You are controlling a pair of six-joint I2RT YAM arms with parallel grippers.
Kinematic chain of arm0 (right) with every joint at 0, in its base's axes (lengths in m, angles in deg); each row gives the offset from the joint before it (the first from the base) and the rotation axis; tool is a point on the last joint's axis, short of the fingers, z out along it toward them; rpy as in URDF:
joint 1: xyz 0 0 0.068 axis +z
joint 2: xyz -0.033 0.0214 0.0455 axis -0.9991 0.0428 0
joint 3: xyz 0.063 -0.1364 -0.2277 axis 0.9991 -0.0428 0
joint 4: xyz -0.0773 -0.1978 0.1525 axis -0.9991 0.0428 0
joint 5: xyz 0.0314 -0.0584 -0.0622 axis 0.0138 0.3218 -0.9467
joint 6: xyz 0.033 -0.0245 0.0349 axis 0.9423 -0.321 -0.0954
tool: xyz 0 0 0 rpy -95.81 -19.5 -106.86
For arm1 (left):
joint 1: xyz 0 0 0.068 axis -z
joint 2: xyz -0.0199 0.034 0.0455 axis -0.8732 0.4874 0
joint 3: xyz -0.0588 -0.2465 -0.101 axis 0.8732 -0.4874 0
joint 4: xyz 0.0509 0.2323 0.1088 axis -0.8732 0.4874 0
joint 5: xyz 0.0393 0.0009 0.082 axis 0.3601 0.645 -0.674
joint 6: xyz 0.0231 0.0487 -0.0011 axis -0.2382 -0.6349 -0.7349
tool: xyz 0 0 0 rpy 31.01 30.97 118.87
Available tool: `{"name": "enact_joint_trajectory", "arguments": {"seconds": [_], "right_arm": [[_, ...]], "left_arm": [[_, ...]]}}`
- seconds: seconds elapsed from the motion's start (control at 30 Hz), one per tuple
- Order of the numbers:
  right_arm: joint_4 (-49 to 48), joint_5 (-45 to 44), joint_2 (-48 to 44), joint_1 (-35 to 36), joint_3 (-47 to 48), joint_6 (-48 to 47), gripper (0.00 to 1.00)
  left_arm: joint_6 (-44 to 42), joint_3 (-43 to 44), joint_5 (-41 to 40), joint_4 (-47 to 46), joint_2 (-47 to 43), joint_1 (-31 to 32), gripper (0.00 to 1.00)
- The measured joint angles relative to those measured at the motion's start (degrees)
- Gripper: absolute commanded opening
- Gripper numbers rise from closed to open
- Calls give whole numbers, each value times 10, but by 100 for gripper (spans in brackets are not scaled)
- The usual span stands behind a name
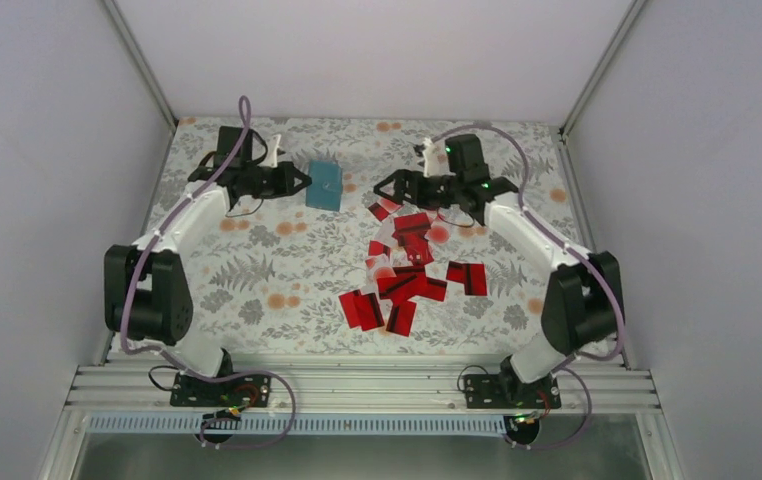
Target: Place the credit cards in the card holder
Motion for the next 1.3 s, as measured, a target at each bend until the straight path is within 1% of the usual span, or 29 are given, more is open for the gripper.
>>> {"name": "enact_joint_trajectory", "arguments": {"seconds": [0.23,0.4,0.47,0.53,0.73,0.9,1.03,1.07,1.1,1.13,1.17,1.2,1.23,1.27,1.3], "right_arm": [[-9,89,100,20,113,-17,99],[-29,158,144,21,162,-4,91],[-44,183,156,22,172,10,86],[-56,206,168,25,182,26,80],[-96,255,197,41,221,67,56],[-142,278,211,49,250,121,31],[-149,282,233,57,288,139,11],[-149,282,238,59,294,143,8],[-149,282,240,60,299,146,5],[-147,282,240,60,303,149,4],[-144,283,240,61,309,151,4],[-140,284,240,61,315,151,4],[-136,287,240,63,323,151,4],[-134,289,240,64,330,151,4],[-131,292,240,66,339,151,4]], "left_arm": [[23,3,59,0,-60,9,2],[42,11,95,0,-83,12,2],[50,15,107,-1,-89,12,2],[57,18,118,-3,-96,12,2],[72,19,135,-4,-102,17,2],[80,19,139,-5,-103,25,2],[80,24,141,-3,-111,25,3],[78,28,140,0,-112,25,5],[75,35,137,9,-113,25,18],[71,41,135,16,-113,25,39],[64,47,133,22,-113,25,58],[61,53,133,24,-113,25,73],[58,57,134,24,-113,26,83],[54,60,134,24,-115,27,88],[49,61,134,25,-121,27,89]]}}
